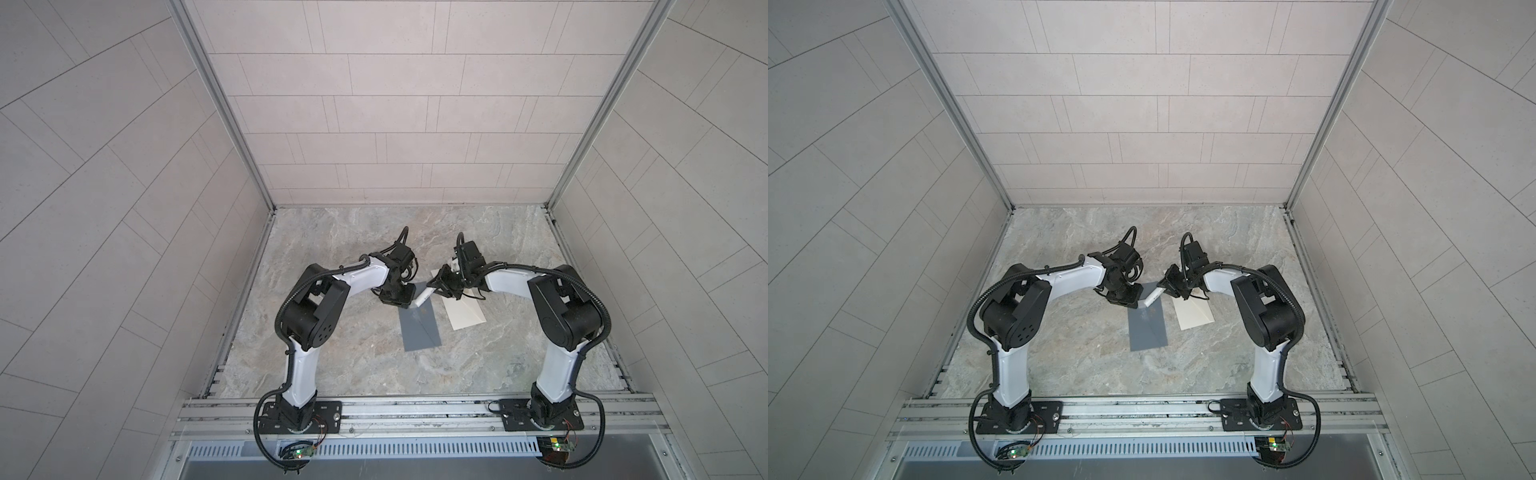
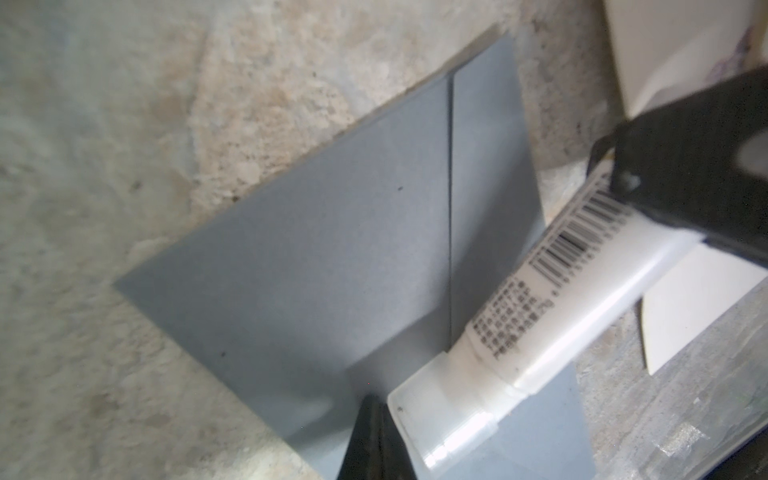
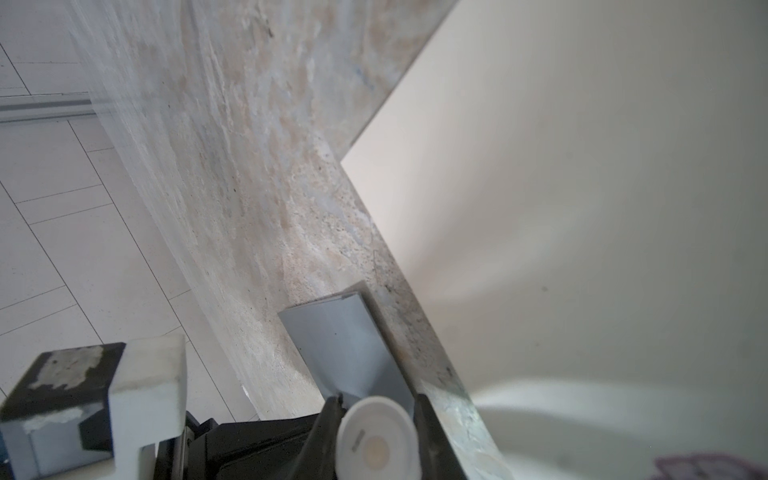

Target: Place the letter into the envelope and seal it

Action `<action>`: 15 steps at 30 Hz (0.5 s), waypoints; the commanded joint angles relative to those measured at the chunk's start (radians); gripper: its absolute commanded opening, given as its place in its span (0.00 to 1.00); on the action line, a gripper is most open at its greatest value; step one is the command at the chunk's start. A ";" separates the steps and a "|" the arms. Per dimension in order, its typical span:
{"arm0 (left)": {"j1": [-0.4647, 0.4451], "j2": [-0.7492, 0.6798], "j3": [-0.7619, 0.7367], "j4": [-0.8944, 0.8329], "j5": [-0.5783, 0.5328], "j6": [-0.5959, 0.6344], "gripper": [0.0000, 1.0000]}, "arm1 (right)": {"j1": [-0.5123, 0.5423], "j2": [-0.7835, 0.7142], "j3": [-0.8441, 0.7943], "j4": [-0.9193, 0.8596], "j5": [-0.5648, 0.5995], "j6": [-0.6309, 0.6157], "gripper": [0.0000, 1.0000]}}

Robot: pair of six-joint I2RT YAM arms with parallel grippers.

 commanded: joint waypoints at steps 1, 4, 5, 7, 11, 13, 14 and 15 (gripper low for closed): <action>-0.015 0.034 -0.041 0.012 0.022 -0.004 0.00 | 0.009 0.019 -0.023 0.015 0.012 0.056 0.00; -0.016 0.038 -0.041 0.012 0.025 -0.004 0.00 | 0.008 0.018 -0.025 0.010 0.021 0.067 0.00; -0.016 0.041 -0.041 0.013 0.024 -0.005 0.00 | 0.009 0.017 -0.027 0.008 0.023 0.074 0.00; -0.016 0.041 -0.041 0.013 0.032 -0.004 0.00 | 0.011 0.016 -0.034 0.018 0.029 0.091 0.00; -0.019 0.043 -0.042 0.014 0.038 0.000 0.00 | 0.018 0.007 -0.045 0.034 0.040 0.135 0.00; -0.020 0.046 -0.041 0.013 0.040 0.002 0.00 | 0.022 0.000 -0.044 0.024 0.053 0.148 0.00; -0.019 0.048 -0.039 0.012 0.042 0.002 0.00 | 0.024 -0.001 -0.045 0.020 0.058 0.156 0.00; -0.020 0.050 -0.039 0.012 0.044 0.003 0.00 | 0.023 -0.002 -0.045 0.017 0.059 0.166 0.00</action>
